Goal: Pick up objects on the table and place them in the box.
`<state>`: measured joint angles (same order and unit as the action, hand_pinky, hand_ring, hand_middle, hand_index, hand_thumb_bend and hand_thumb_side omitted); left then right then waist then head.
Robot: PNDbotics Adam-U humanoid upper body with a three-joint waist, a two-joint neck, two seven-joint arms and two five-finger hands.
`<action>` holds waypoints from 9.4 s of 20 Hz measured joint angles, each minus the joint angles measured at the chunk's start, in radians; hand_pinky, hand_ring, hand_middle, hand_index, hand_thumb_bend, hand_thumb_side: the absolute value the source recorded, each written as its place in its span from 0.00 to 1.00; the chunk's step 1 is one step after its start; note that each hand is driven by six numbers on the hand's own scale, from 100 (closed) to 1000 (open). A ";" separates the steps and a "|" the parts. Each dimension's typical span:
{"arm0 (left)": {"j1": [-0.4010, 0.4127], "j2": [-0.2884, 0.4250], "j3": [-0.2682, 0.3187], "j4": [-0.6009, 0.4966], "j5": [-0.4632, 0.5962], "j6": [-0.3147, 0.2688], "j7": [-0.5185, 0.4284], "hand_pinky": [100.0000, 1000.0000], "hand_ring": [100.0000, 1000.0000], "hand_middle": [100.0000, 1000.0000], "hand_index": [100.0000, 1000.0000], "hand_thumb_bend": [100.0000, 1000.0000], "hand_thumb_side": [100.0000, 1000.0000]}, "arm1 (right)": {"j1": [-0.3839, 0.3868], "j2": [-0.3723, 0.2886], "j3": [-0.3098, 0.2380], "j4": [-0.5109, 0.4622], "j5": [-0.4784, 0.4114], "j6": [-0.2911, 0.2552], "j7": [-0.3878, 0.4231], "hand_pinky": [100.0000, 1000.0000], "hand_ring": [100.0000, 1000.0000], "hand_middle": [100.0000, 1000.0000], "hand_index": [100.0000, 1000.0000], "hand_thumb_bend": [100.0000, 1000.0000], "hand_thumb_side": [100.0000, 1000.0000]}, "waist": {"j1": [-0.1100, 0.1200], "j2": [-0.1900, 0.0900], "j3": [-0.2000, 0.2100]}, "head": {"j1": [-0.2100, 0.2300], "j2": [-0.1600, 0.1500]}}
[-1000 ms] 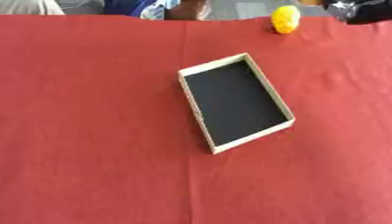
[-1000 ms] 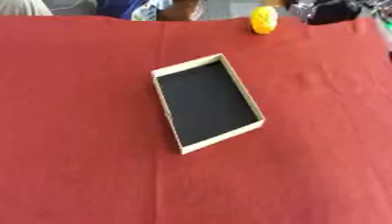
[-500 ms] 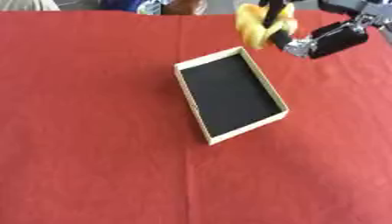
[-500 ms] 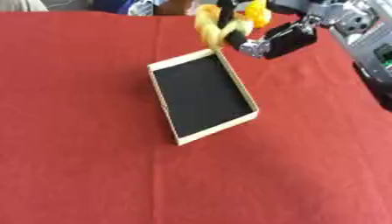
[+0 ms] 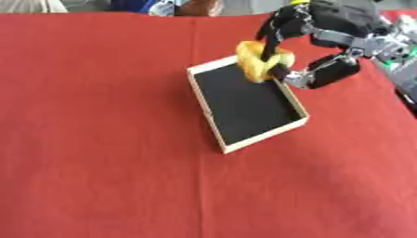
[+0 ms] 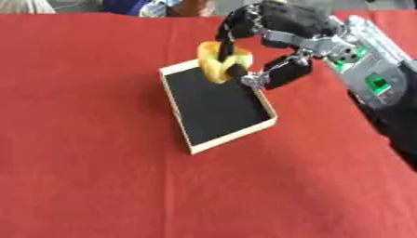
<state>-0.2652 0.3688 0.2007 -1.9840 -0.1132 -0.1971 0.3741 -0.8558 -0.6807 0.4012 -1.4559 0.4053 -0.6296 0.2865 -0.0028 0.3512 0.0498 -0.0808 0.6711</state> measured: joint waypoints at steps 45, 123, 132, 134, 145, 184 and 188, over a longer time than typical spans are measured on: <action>0.000 -0.018 -0.006 0.000 0.012 0.013 -0.018 0.87 0.83 0.63 0.77 0.00 0.64 | -0.025 0.033 -0.233 -0.017 -0.020 0.103 -0.049 0.88 1.00 0.87 0.94 0.02 0.00 | -0.001 0.016 0.005 | -0.011 -0.023; -0.014 -0.016 -0.006 0.000 0.008 0.015 -0.011 0.87 0.83 0.63 0.76 0.00 0.64 | -0.430 0.138 -0.580 0.835 0.799 0.311 -0.115 0.90 1.00 0.91 0.98 0.12 0.12 | -0.013 0.114 0.073 | -0.100 -0.138; -0.015 -0.016 -0.006 0.000 0.008 0.014 -0.013 0.87 0.83 0.63 0.76 0.00 0.64 | -0.439 0.138 -0.596 0.833 0.862 0.370 -0.169 0.90 1.00 0.91 0.98 0.12 0.07 | -0.012 0.129 0.075 | -0.107 -0.146; -0.015 -0.016 -0.006 0.000 0.008 0.015 -0.014 0.87 0.83 0.62 0.76 0.00 0.64 | -0.443 0.138 -0.598 0.829 0.862 0.376 -0.176 0.90 1.00 0.91 0.98 0.11 0.07 | -0.012 0.130 0.074 | -0.107 -0.146; -0.018 -0.016 -0.006 0.000 0.011 0.017 -0.019 0.87 0.83 0.62 0.76 0.00 0.64 | -0.459 0.135 -0.615 0.784 0.825 0.399 -0.179 0.90 1.00 0.91 0.98 0.12 0.06 | -0.016 0.141 0.076 | -0.110 -0.155; -0.022 -0.019 -0.006 0.000 0.018 0.022 -0.030 0.87 0.82 0.62 0.76 0.00 0.65 | -0.462 0.132 -0.606 0.802 0.884 0.460 -0.392 0.73 0.68 0.34 0.55 0.00 0.00 | -0.021 0.162 0.081 | -0.141 -0.170; -0.015 -0.019 -0.006 0.000 0.018 0.022 -0.029 0.86 0.82 0.62 0.76 0.00 0.64 | -0.431 0.105 -0.545 0.678 0.771 0.339 -0.403 0.73 0.67 0.34 0.55 0.00 0.00 | -0.017 0.136 0.065 | -0.123 -0.149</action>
<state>-0.2801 0.3501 0.1947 -1.9840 -0.0957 -0.1746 0.3450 -1.2872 -0.5755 -0.1441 -0.7781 1.1761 -0.2907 -0.1167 -0.0194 0.4874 0.1146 -0.2038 0.5224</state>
